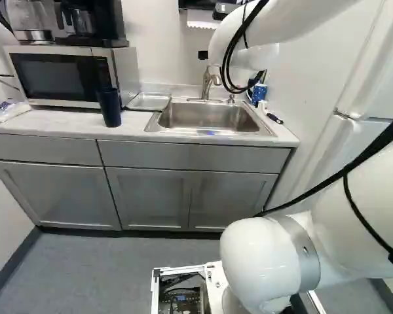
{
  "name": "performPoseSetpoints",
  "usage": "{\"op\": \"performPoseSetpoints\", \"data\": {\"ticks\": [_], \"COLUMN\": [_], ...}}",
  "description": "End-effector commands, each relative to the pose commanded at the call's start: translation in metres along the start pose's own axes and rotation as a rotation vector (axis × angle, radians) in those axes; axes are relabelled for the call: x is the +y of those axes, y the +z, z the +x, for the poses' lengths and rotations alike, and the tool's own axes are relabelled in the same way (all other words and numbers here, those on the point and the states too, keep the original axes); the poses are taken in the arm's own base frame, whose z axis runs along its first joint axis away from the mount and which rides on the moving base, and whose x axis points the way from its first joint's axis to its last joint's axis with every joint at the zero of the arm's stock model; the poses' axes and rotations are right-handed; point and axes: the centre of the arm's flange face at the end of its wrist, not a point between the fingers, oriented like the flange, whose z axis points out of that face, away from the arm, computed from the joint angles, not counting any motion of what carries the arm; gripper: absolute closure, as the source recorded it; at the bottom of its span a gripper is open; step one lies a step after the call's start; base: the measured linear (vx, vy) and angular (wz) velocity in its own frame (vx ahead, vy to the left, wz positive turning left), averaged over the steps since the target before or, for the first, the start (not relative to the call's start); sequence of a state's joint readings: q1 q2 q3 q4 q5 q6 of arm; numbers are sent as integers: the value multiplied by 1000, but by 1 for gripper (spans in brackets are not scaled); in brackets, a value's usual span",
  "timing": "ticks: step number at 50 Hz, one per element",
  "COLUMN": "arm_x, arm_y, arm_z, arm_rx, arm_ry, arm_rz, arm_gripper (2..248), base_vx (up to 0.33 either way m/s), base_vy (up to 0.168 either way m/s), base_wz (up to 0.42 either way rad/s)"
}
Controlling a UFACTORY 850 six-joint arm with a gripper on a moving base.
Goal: Rinse the cup and place it in the tray
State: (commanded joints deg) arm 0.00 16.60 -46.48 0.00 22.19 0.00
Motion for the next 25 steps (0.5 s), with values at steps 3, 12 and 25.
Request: {"op": "performPoseSetpoints", "data": {"ticks": [3, 12, 25], "arm_x": [0, 0, 0], "arm_y": [0, 0, 0], "arm_z": [0, 0, 0], "arm_rx": [0, 0, 0], "arm_ry": [0, 0, 0], "arm_rz": [0, 0, 0], "arm_gripper": [3, 3, 3], "base_vx": [104, 103, 93], "base_vy": [-60, -62, -47], "base_wz": [9, 4, 62]}}
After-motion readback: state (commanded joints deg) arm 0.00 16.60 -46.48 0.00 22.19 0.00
